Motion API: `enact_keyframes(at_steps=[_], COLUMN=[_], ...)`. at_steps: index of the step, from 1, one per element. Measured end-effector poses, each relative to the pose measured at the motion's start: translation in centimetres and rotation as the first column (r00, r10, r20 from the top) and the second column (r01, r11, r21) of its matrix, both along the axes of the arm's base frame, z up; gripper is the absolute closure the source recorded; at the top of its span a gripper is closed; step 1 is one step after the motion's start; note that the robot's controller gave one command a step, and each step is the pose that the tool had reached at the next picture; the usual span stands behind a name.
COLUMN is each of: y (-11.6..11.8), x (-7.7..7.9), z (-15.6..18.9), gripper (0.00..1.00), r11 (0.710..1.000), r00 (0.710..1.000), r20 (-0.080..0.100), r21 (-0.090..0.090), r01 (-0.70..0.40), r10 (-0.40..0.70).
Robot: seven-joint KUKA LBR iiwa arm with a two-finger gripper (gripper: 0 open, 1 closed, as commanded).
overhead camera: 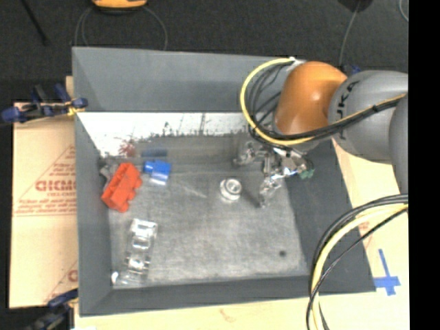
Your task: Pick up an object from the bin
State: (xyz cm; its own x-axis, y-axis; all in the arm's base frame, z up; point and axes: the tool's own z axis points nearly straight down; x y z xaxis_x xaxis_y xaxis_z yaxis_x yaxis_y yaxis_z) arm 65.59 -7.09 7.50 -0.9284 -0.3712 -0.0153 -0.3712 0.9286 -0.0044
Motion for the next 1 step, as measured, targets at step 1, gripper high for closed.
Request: enact_keyframes(at_steps=[1], y=[7.12], x=[-1.7], z=[2.27], gripper=[0.0], r11=[1.0], r00=[1.0], r20=[-0.011], r21=[0.003], r01=[0.029], r10=[-0.029])
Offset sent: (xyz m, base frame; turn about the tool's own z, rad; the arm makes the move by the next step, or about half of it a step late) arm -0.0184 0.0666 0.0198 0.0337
